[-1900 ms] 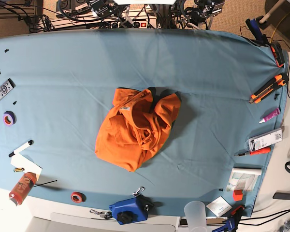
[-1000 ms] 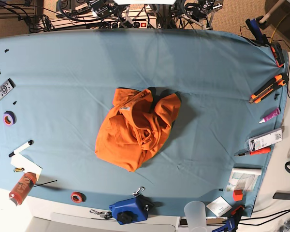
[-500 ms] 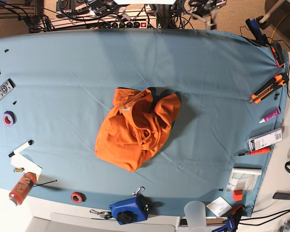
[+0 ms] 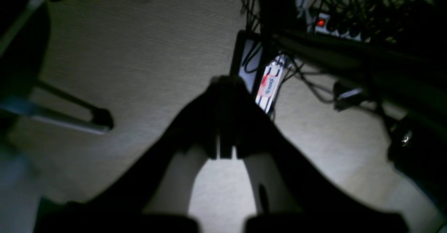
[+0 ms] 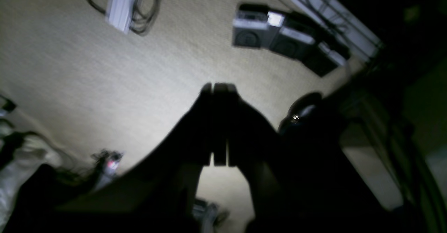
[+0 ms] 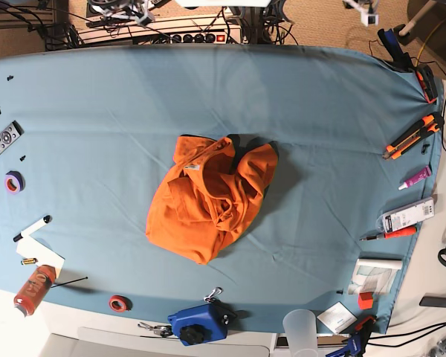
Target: Layout the t-shirt on the table in an organized manner, then fold the t-shirt properly
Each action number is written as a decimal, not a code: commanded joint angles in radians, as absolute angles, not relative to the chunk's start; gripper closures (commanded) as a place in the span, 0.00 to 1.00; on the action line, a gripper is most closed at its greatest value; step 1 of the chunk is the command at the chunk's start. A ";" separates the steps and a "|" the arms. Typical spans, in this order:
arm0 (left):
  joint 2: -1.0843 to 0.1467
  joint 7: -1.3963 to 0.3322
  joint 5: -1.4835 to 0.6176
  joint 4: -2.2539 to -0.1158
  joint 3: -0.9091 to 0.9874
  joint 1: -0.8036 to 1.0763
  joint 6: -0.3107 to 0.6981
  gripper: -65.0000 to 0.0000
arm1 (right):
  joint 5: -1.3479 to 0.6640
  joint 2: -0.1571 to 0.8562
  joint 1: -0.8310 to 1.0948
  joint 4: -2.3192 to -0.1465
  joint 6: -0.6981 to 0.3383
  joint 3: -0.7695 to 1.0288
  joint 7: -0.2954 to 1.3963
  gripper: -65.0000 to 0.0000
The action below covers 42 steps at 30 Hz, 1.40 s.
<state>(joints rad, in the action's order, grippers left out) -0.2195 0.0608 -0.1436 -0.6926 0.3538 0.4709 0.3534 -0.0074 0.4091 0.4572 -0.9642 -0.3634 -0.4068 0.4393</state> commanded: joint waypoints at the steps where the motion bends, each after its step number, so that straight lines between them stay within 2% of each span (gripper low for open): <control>1: -0.237 0.070 -0.149 -0.725 0.356 0.506 0.368 1.00 | -0.012 0.434 0.490 -0.997 -0.369 -0.406 0.445 1.00; 6: -0.253 0.066 -0.149 -0.884 0.356 0.636 0.425 1.00 | -0.012 0.493 0.595 -1.126 -0.369 -0.404 0.476 1.00; 10: -0.252 -0.001 -0.167 -1.035 0.356 0.741 0.454 1.00 | -0.012 0.519 0.664 -1.225 -0.368 -0.404 0.546 1.00; 17: -0.252 -0.169 -0.361 -1.307 0.357 0.897 0.458 1.00 | -0.011 0.529 0.789 -1.392 -0.365 -0.383 0.599 1.00; 23: -0.252 -0.331 -0.494 -1.551 0.357 1.006 0.455 1.00 | -0.029 0.529 0.938 -1.590 -0.331 -0.228 0.638 1.00; 28: -0.249 -0.367 -0.512 -1.708 0.357 1.069 0.455 1.00 | -0.190 0.528 1.053 -1.794 -0.332 -0.054 0.721 1.00; 32: -0.249 -0.484 -0.569 -1.803 0.357 1.090 0.454 1.00 | -0.265 0.523 1.126 -1.961 -0.332 0.067 0.770 1.00; 38: -0.249 -0.670 -0.661 -1.904 0.357 1.090 0.454 1.00 | -0.330 0.524 1.166 -2.181 -0.336 0.183 0.827 1.00; 42: -0.249 -0.699 -0.701 -1.979 0.357 1.104 0.454 1.00 | -0.328 0.524 1.164 -2.294 -0.336 0.228 0.828 1.00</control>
